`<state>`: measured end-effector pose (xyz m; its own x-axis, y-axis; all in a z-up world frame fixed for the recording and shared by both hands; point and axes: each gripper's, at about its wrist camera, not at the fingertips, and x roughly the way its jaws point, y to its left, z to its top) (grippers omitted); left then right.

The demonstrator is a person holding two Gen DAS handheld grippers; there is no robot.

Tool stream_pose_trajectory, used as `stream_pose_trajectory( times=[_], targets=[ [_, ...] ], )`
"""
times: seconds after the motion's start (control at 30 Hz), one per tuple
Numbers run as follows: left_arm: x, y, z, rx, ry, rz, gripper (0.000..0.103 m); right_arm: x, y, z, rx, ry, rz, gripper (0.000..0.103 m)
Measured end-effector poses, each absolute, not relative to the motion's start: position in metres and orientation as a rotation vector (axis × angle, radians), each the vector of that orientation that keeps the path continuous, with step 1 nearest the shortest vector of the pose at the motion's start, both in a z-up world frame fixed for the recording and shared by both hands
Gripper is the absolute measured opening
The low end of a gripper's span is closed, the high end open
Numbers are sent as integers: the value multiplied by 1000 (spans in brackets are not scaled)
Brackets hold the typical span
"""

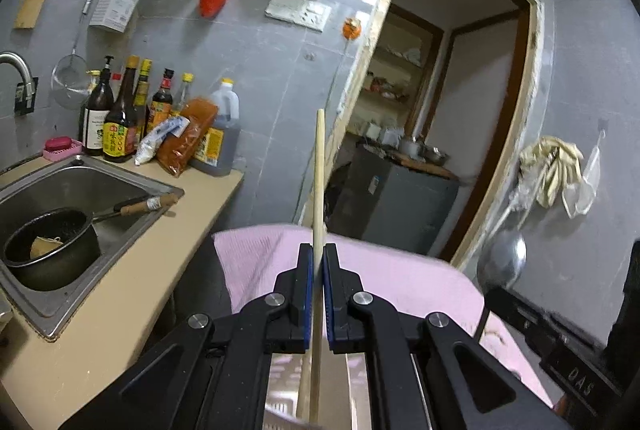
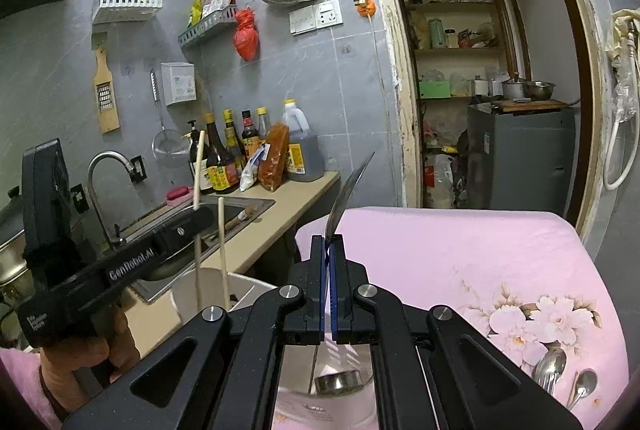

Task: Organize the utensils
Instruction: 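Carry the chopstick and knife to the caddy and drop them in, then open both tools and return them to the utensil pile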

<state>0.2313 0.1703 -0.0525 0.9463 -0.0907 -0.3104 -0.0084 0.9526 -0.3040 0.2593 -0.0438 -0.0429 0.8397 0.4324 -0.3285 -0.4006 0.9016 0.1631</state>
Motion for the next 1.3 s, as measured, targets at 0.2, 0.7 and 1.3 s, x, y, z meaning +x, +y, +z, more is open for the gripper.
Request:
stream_pose_trajectory(
  times=[0.2,0.7,1.3],
  targets=[
    [226,168,-55,-312,430,-72,19,256,-49,-44,106,433,460,12],
    [192,118,-12,-223,416,-69,88,220,-111,-11,166,378,397,77],
    [182,-15,-4,-72,332,-97,103,184,-255,-9,116,335,103,102]
  ],
)
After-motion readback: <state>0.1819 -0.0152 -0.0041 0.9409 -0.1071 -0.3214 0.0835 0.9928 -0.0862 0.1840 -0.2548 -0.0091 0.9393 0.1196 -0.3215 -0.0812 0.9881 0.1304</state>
